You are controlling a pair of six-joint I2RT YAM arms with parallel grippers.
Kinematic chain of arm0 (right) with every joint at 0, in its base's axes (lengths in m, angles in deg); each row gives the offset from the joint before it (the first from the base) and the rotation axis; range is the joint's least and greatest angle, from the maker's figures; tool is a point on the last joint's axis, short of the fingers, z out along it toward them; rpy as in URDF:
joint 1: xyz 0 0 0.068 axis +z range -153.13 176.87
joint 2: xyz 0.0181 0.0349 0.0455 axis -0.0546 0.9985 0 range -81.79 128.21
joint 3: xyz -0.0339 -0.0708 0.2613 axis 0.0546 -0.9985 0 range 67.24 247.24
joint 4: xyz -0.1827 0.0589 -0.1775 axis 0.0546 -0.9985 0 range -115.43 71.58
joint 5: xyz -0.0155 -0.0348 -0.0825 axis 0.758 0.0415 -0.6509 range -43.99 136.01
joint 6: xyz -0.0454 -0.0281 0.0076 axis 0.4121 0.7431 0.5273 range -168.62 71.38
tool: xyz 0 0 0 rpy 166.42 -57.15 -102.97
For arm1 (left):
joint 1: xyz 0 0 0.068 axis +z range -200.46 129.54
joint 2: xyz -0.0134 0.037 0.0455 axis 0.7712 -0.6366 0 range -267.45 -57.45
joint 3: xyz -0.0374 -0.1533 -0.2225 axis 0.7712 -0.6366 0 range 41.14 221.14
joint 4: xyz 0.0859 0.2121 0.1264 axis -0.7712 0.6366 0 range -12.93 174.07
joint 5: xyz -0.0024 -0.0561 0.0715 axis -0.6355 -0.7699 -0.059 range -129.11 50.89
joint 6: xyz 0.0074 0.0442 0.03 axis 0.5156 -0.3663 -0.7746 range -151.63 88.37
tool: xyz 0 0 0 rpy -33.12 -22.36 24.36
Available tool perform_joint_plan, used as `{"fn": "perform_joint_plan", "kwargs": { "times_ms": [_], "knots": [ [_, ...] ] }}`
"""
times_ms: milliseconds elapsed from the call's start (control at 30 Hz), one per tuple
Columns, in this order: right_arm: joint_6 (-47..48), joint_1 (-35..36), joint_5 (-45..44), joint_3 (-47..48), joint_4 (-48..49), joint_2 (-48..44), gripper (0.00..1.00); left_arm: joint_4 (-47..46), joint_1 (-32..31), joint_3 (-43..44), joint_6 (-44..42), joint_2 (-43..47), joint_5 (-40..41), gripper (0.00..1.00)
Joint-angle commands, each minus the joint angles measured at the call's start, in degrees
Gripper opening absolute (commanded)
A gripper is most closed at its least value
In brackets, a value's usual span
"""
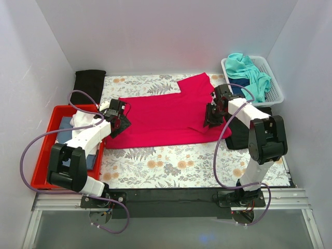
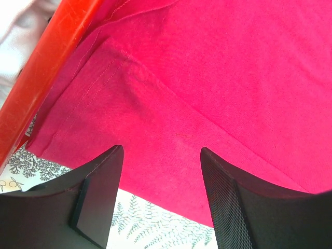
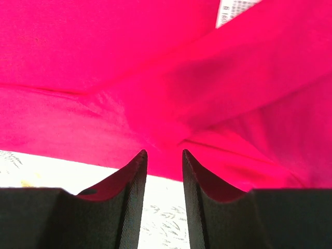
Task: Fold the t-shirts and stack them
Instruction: Fold the flattened tshirt in 1/3 of the way
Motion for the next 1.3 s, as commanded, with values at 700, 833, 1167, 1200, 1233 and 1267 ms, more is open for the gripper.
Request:
{"fn": "perform_joint_plan", "kwargs": {
  "times_ms": [700,833,1167,1200,1233,1267],
  "knots": [
    [-2.5,1.2,1.2,-2.0,2.1,4.9,0.4,0.7,-0.2,0.4,-0.6,1.0,2.1,0.6],
    [-2.5,1.4,1.1,-1.9,2.7,6.1,0.4,0.8,-0.2,0.5,-0.8,1.0,2.4,0.6],
    [-2.8,2.1,0.3,0.1,3.1,6.1,0.13,1.3,-0.2,0.6,-1.2,1.4,3.0,0.6],
    [-2.8,2.2,0.3,0.4,2.8,6.0,0.11,1.4,-0.2,0.5,-1.2,1.5,3.0,0.6],
    [-2.8,2.3,0.1,0.6,2.4,5.7,0.11,1.3,-0.2,0.5,-1.1,1.6,3.0,0.6],
    [-2.8,2.4,0.0,1.1,2.2,5.5,0.1,1.3,-0.2,0.4,-1.2,1.7,3.0,0.6]
  ]
}}
